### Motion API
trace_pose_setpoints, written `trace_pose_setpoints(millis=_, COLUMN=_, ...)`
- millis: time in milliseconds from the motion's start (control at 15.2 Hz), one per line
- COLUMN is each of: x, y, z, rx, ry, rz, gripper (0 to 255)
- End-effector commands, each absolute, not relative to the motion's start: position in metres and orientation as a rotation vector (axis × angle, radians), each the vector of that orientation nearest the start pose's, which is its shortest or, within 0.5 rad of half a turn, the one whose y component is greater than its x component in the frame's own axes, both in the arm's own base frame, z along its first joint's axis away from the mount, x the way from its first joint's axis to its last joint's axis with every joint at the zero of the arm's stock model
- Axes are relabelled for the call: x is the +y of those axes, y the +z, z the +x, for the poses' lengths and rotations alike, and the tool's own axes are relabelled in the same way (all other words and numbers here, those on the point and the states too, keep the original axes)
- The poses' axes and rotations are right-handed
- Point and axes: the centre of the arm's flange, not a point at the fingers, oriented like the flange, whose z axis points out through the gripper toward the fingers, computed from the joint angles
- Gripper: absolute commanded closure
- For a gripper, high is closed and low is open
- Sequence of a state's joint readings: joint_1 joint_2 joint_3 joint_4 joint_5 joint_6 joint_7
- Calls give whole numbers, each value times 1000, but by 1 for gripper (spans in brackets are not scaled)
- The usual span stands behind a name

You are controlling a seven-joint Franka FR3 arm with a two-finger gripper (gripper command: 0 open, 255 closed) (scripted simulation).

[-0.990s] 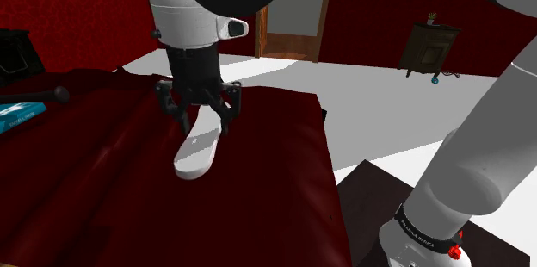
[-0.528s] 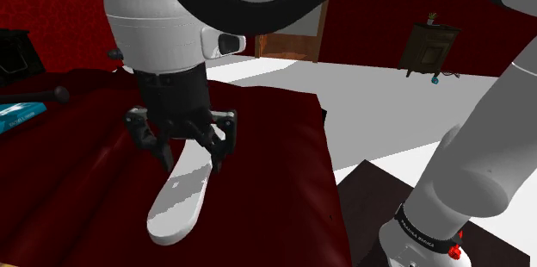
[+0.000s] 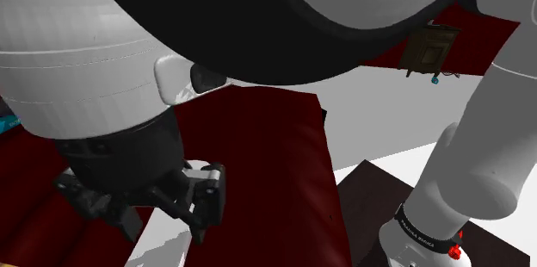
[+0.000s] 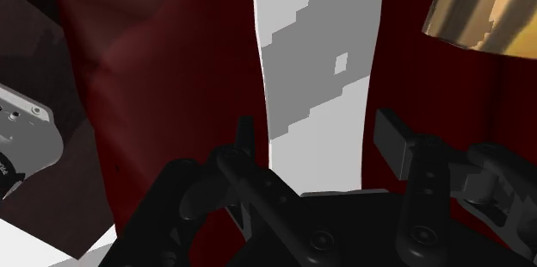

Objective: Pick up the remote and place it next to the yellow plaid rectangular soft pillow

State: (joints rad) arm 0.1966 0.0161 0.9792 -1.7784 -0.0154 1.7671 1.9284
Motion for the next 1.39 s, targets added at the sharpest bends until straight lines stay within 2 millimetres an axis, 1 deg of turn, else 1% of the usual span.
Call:
trace_pose_setpoints(millis=0, x=538, y=537, z=197, rx=1159, ry=-2, rz=-2940, gripper=255)
trace_pose_setpoints(millis=264, x=572, y=537, z=157, rx=1159, ry=-2, rz=-2940, gripper=255)
trace_pose_setpoints(millis=330, x=586, y=537, z=142, rx=1159, ry=-2, rz=-2940, gripper=255)
trace_pose_setpoints(millis=1320, x=586, y=458, z=142, rx=1159, ry=-2, rz=-2940, gripper=255)
